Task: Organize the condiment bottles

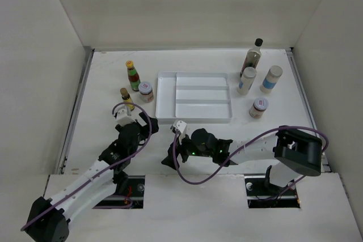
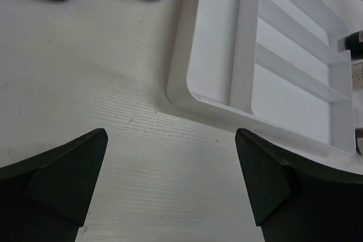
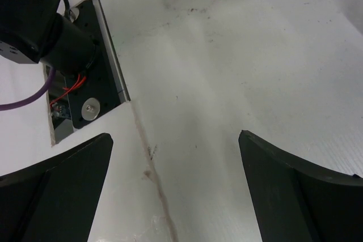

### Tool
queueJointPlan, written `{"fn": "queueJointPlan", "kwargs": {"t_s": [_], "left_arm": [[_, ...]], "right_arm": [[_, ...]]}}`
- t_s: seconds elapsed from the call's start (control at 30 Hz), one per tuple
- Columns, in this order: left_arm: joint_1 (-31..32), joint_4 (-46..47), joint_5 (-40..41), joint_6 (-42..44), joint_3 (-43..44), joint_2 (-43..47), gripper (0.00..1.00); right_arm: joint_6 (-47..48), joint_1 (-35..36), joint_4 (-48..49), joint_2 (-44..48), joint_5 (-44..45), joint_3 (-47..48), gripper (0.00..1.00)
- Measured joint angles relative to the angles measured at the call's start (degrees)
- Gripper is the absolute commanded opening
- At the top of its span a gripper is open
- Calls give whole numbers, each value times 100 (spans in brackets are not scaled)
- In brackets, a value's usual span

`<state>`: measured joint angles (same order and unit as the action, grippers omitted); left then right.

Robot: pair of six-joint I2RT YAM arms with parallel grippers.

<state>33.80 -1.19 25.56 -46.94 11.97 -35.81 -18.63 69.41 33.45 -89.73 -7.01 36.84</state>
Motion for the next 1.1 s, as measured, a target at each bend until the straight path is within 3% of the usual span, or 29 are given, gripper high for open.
{"fn": "queueJointPlan", "kwargs": {"t_s": [0.2,0.6,0.87,0.9,0.93,0.97,1.0,1.1], "left_arm": [[-55,-13,120,210,509,-393,100],[-212,-326,866,1259,3821,-2363,100],[-946,-92,1150,2020,4135,-2879,100],[-1023,-90,1110,2044,4168,-2992,95],[-1095,-90,1049,2063,4201,-3106,78],[-1147,-92,990,2065,4236,-3200,51],[-1204,-101,942,2070,4277,-3294,36],[-1366,-109,809,2232,4389,-3488,30]], "right_arm": [[-2,-13,0,0,98,0,100],[-26,-90,0,0,210,0,100],[-57,-107,2,0,225,0,100],[-61,-111,2,0,247,0,100],[-63,-111,2,0,271,0,100],[-63,-114,4,0,291,0,100],[-63,-120,7,0,313,0,100],[-66,-146,7,0,361,0,100]]}}
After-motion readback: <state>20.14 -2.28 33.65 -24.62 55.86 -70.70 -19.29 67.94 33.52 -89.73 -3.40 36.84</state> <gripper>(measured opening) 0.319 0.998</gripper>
